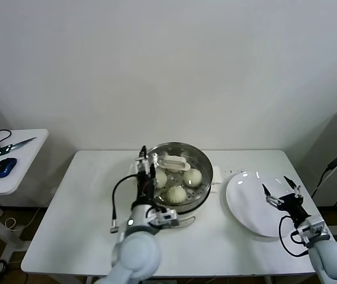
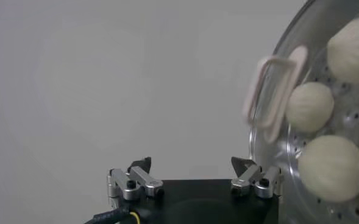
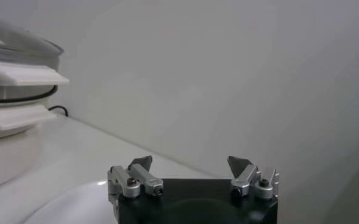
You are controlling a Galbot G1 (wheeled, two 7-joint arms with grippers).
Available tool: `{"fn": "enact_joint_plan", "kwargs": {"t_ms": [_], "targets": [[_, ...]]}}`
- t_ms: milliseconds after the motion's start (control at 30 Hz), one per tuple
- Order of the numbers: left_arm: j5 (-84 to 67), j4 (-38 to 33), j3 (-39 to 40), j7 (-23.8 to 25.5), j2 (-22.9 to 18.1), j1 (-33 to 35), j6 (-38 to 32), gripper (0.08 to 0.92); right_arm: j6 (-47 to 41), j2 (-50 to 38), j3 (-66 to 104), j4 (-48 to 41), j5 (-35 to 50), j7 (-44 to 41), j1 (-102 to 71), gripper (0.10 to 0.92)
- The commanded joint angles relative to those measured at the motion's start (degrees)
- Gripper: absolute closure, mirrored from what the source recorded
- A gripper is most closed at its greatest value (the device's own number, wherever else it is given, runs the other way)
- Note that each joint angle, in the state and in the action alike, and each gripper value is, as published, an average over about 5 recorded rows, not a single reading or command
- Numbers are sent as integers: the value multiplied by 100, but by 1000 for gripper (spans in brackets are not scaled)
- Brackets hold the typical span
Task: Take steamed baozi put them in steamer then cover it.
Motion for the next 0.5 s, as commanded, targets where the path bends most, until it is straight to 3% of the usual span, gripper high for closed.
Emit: {"fn": "enact_joint_plan", "kwargs": {"t_ms": [33,300,500], "targets": [[-3850,-1005,-1994,-1345,829,1342,-2003,177,-128,41,12,74,95,4,-53,203],[-7070,-680,-3832,-1836,207,2246,-3781,177,-89,120,48,178,260,2,-190,203],[-8590,40,-4631,-1594,-193,2594,-4443,177,29,201,108,208,449,-42,-420,203]]}}
